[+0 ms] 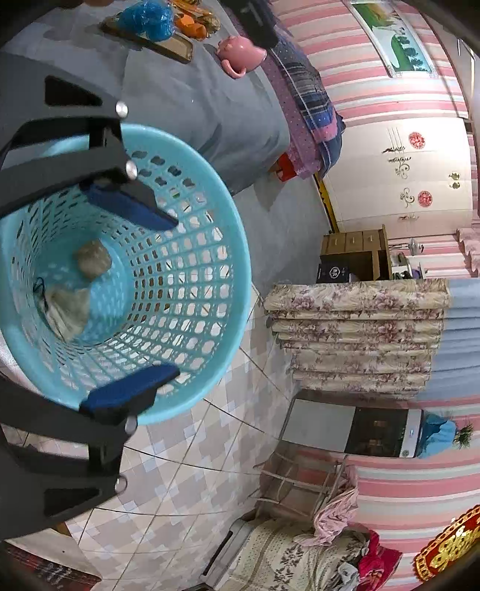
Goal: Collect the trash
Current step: 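Carry both items over the blue basket and open both tools, then move both tools back over the table toward the blue bag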
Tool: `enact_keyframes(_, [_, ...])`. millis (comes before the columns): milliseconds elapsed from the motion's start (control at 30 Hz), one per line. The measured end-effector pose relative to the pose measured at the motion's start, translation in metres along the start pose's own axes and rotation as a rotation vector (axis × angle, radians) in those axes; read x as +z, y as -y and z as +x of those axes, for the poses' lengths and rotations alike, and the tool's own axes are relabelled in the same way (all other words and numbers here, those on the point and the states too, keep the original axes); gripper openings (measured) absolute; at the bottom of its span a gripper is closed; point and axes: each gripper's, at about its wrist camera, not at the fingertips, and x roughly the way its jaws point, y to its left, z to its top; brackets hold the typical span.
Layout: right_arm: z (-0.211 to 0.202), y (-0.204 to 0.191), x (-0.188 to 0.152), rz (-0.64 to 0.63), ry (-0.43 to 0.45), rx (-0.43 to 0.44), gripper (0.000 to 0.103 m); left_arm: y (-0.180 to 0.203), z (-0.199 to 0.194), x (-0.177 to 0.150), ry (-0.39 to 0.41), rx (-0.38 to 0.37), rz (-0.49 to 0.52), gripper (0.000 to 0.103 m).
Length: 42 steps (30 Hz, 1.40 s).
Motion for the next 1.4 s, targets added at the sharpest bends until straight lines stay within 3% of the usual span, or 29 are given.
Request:
enact_keyframes(100, [-0.012, -0.013, 0.001, -0.022, 0.027, -0.003, 0.087, -0.016, -0.02, 0.001, 0.013, 0.011, -0.027, 0.098])
enact_keyframes(400, [-0.047, -0.058, 0.013, -0.039, 0.077, 0.066, 0.088, -0.071, -0.084, -0.007, 0.023, 0.119, -0.066, 0.098])
enact_keyframes(833, [-0.076, -0.178, 0.004, -0.117, 0.088, 0.259, 0.089, -0.191, -0.169, -0.058, -0.012, 0.365, -0.165, 0.098])
enact_keyframes(1133, [-0.064, -0.255, -0.008, -0.198, 0.012, 0.33, 0.089, -0.256, -0.188, -0.102, -0.072, 0.453, -0.292, 0.098])
enact_keyframes(1400, [-0.037, -0.285, -0.048, -0.29, -0.075, 0.333, 0.089, -0.261, -0.168, -0.141, -0.151, 0.459, -0.313, 0.098])
